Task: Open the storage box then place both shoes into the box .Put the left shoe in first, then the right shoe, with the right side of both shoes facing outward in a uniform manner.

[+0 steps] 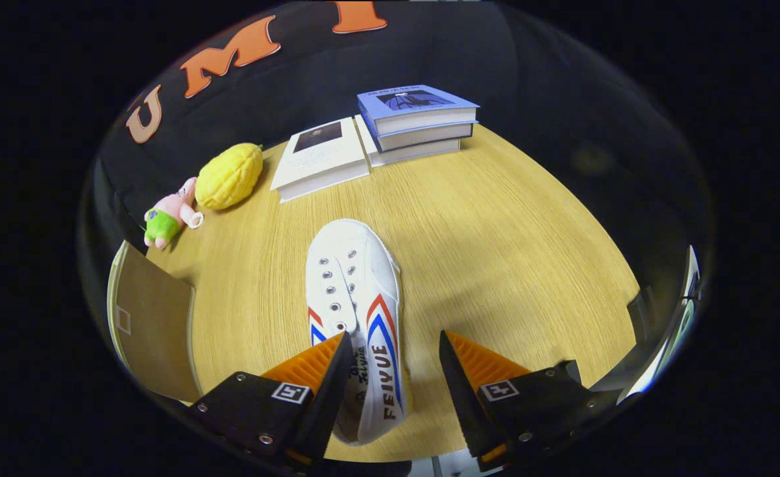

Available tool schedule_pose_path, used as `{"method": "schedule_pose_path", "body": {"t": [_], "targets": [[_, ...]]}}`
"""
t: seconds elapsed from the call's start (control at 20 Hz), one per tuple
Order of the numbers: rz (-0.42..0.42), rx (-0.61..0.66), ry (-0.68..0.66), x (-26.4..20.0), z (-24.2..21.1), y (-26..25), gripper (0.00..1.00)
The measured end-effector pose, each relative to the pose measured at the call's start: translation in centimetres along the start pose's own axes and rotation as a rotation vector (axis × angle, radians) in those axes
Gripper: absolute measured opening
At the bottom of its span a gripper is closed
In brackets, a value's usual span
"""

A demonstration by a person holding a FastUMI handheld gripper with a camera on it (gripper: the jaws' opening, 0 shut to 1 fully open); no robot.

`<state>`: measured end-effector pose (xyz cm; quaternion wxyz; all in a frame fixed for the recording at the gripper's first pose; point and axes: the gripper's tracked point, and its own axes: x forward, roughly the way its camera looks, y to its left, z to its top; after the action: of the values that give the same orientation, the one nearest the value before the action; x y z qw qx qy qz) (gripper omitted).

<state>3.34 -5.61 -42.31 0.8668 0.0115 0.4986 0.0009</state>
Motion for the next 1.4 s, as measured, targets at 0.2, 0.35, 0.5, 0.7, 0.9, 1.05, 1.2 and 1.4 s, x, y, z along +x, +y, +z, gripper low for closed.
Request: {"method": "schedule_pose_path", "body": {"t": [0.2, 0.35, 0.5, 0.7, 0.9, 1.05, 1.2, 1.4], "targets": [[-0.003, -0.002, 0.037, 0.9, -0.9, 0.0, 0.62], [0.016, -0.01, 0.047, 1.1, -1.2, 0.1, 0.59], [0.016, -0.02, 0.065, 1.3, -1.2, 0.0, 0.58], [0.043, 0.004, 0.059, 1.2, -0.8, 0.6, 0.26], [-0.003, 0.075, 0.017, 0.3, -0.3, 0.3, 0.01], [-0.015, 0.075, -0.02, -1.6, 0.5, 1.2, 0.0], [0.038, 0.094, -0.048, -4.1, 1.2, 3.9, 0.0], [0.06, 0.072, -0.114, -7.5, 2.4, 8.1, 0.0]]}}
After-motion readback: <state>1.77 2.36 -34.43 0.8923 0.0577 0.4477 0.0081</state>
